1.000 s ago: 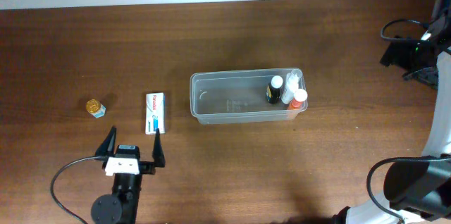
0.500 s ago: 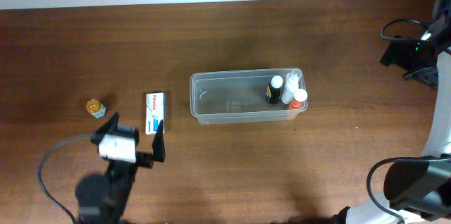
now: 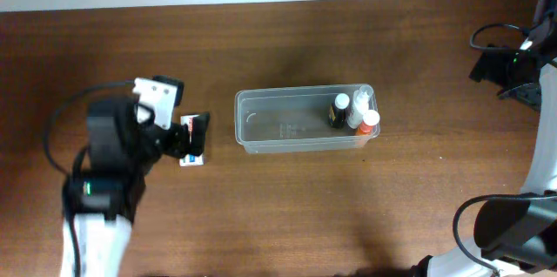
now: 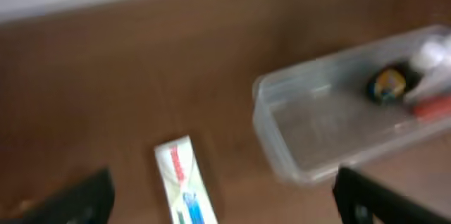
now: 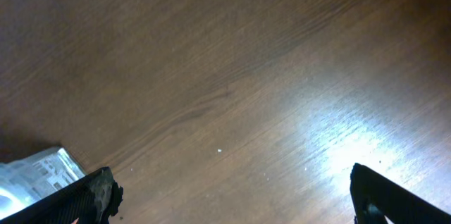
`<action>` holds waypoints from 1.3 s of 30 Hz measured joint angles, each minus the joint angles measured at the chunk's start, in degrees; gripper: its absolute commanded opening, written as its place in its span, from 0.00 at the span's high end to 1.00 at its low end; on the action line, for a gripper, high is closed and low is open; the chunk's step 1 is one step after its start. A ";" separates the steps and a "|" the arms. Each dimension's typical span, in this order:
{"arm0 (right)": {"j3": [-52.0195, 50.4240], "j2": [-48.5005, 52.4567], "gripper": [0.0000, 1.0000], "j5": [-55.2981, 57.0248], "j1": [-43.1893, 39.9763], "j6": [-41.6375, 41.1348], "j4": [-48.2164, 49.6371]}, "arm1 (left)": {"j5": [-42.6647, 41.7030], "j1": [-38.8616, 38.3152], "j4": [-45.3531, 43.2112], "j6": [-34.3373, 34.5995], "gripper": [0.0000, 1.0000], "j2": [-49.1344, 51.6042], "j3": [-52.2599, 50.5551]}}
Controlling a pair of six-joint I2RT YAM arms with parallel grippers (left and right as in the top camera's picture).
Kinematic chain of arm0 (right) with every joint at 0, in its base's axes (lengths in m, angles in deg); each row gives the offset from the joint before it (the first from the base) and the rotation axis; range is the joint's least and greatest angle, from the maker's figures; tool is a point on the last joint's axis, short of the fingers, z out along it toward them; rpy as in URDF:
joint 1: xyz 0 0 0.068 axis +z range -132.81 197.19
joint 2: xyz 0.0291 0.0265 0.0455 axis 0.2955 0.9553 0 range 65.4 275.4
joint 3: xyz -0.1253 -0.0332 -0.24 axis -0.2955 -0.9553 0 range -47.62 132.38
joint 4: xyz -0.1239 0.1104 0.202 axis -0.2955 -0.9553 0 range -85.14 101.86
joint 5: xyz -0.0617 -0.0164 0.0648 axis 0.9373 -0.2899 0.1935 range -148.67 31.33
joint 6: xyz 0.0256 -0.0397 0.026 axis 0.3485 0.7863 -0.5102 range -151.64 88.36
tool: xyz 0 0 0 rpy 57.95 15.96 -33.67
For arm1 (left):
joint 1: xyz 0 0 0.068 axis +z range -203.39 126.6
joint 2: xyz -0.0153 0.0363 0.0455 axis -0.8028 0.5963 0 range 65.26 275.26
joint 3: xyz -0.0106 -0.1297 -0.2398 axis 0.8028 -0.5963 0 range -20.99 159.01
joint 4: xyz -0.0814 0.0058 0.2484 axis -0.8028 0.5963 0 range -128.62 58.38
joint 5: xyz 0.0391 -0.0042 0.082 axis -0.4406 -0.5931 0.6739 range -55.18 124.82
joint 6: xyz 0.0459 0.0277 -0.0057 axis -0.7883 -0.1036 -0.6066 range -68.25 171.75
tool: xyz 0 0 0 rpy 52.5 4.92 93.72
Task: Pack container
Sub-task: 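Move the left gripper forward over the white Panadol box, then descend and close the left gripper on the Panadol box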
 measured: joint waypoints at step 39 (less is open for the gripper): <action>0.00 0.00 0.02 0.00 0.00 0.02 -0.02 | 8.57 1.20 9.29 8.90 0.01 37.68 8.98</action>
